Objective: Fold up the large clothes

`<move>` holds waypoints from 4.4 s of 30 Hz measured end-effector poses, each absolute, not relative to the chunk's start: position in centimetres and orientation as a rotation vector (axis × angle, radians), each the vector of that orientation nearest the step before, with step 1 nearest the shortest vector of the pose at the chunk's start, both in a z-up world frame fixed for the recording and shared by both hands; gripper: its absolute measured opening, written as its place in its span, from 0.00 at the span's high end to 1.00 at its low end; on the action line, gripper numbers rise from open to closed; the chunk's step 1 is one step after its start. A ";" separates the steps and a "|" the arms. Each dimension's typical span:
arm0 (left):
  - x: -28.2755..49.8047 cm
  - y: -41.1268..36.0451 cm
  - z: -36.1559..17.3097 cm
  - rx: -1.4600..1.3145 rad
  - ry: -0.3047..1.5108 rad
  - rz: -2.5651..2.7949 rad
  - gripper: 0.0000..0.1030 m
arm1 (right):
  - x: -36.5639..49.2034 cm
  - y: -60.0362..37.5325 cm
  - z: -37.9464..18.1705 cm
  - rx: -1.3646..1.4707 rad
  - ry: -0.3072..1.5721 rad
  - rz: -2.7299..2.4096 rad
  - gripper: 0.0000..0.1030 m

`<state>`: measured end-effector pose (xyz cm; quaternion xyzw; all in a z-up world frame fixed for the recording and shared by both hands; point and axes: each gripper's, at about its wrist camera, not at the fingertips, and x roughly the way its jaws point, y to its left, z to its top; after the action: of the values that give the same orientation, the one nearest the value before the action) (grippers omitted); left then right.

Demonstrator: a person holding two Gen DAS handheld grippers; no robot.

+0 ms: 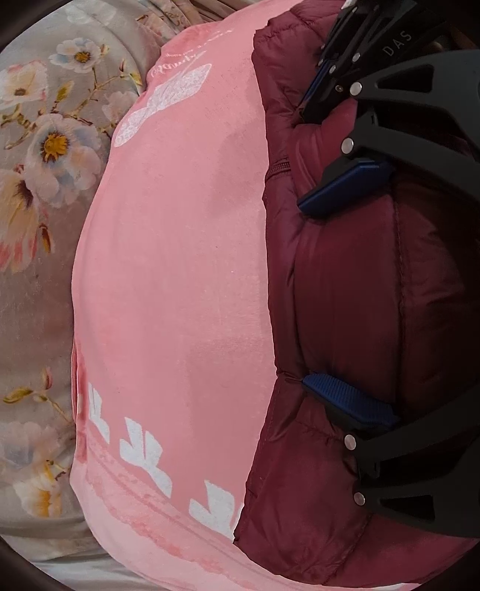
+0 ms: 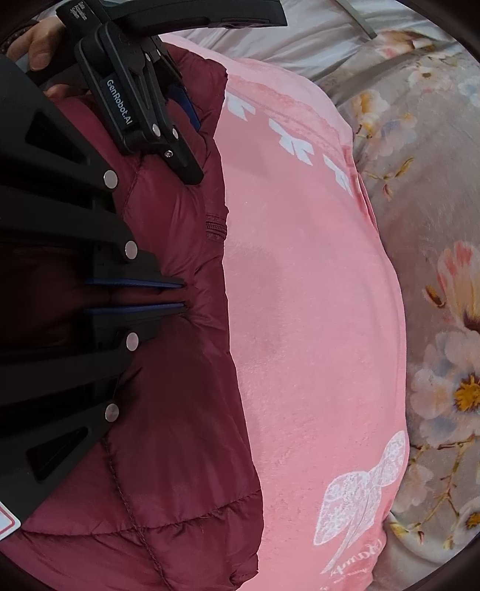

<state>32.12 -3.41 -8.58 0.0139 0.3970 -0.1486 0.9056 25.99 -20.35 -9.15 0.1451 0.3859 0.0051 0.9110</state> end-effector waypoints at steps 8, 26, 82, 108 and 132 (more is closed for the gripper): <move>32.1 -4.2 -8.9 0.079 0.814 -0.272 0.15 | 26.0 -19.9 -9.2 0.266 0.787 -0.007 0.94; 21.2 -0.2 -7.6 0.018 0.834 -0.274 0.15 | 15.2 -16.1 -8.2 0.299 0.762 0.043 0.85; 14.5 8.9 -6.8 -0.112 0.753 -0.177 0.10 | 8.1 -13.1 -7.4 0.247 0.682 0.009 0.78; 14.3 14.1 -7.5 -0.472 0.831 -0.258 0.75 | 7.1 -11.0 -9.5 0.245 0.711 0.067 0.79; 6.6 -5.6 6.2 -0.083 0.567 -0.682 0.83 | -1.1 -19.2 -9.3 0.483 0.681 0.089 0.98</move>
<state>6.64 -5.62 6.24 -0.0403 0.2743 -0.3297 0.9025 -1.13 -19.22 -9.29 0.2343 0.3306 0.0432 0.9132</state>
